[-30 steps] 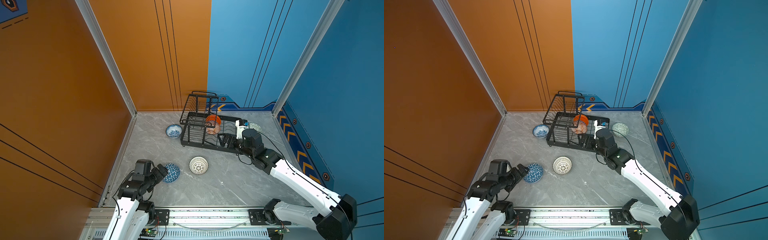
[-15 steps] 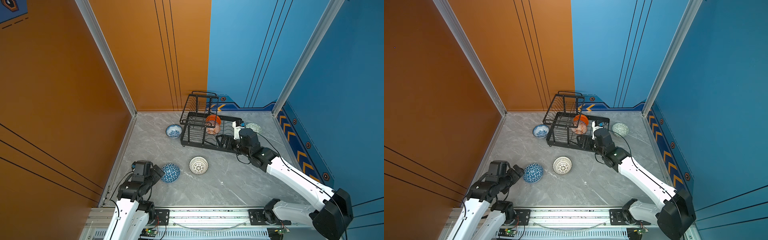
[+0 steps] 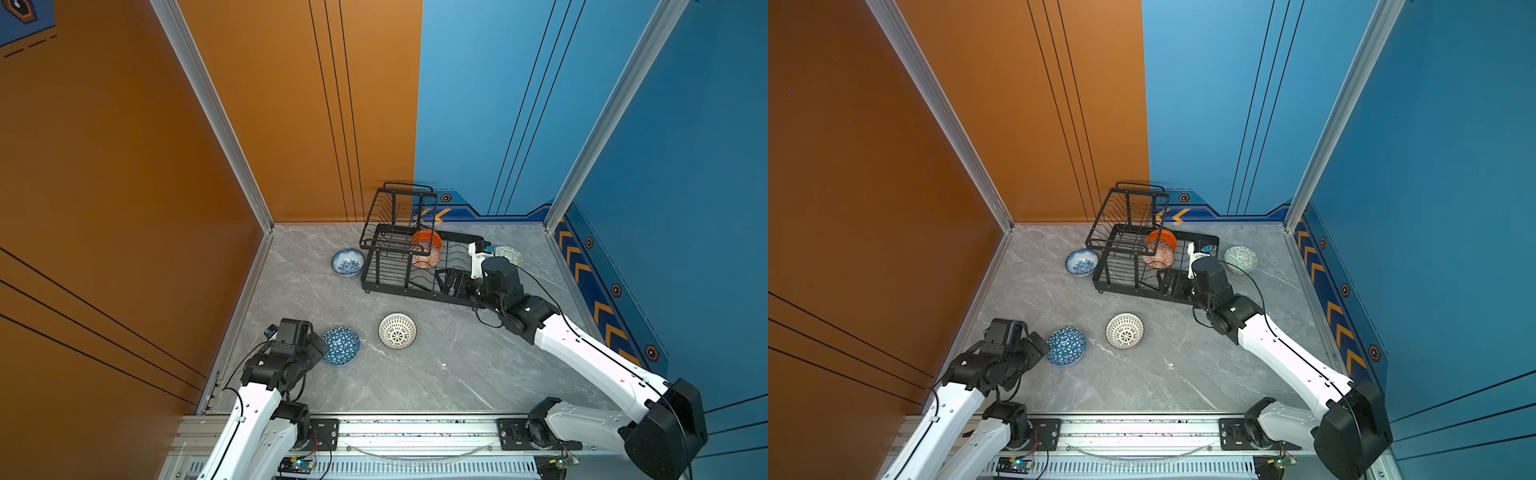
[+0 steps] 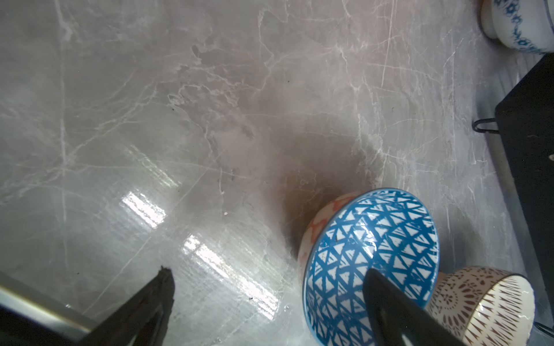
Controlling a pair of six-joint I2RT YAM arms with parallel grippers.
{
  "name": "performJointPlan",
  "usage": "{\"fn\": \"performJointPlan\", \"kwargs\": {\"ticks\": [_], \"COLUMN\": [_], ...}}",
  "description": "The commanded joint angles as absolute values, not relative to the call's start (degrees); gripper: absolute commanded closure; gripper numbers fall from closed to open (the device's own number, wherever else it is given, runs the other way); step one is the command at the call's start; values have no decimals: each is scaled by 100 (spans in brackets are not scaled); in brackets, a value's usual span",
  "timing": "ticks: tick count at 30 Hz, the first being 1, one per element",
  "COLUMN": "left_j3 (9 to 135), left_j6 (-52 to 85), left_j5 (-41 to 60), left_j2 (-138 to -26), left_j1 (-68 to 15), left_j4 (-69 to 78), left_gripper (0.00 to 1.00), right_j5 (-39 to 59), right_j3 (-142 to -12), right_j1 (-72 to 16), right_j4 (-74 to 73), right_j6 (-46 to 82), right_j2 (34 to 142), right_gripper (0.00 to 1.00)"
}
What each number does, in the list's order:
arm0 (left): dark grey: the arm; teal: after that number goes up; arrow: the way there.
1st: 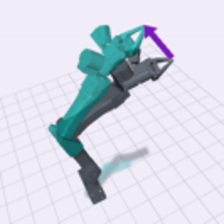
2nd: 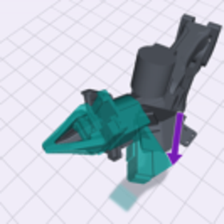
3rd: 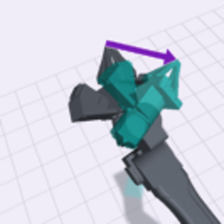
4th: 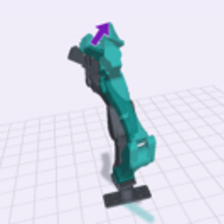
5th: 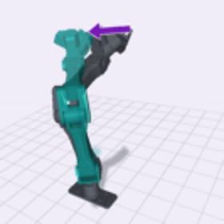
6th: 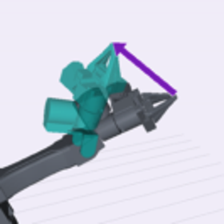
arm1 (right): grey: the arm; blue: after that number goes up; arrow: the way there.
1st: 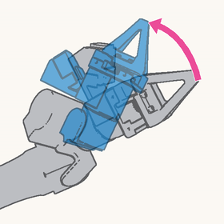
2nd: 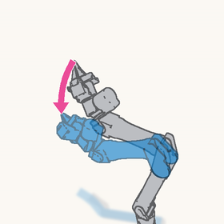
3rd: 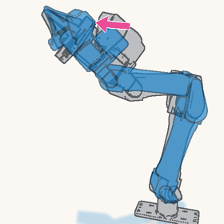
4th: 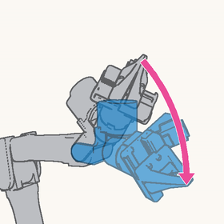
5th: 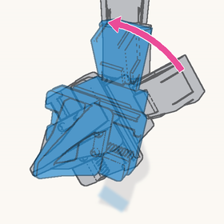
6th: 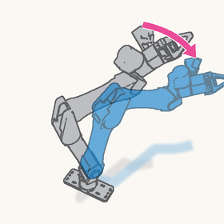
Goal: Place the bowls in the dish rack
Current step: 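Grasp the blue triangle-pattern bowl's rim with the left gripper and lift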
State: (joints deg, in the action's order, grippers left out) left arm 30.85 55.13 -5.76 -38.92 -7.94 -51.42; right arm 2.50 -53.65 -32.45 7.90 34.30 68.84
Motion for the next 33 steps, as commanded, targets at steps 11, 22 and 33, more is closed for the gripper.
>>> {"fn": "performJointPlan", "kwargs": {"ticks": [11, 22, 33], "left_j3": [2851, 2840, 2646], "left_j6": [5189, 5019, 5010], "left_j5": [59, 61, 0], "left_j2": [-4678, -5103, -5067], "left_j1": [-1018, -1148, -1178], "left_j4": [-4333, -3946, -3705], "left_gripper": [30, 65, 90], "right_j5": [458, 422, 303], "right_j3": [-5177, -5146, -5271], "right_j1": [-3172, -3156, -3255], "right_j4": [662, 722, 1012], "right_j6": [3384, 3403, 3359], "right_j2": [6759, 6705, 6600], "right_gripper": [0, 0, 0]}}
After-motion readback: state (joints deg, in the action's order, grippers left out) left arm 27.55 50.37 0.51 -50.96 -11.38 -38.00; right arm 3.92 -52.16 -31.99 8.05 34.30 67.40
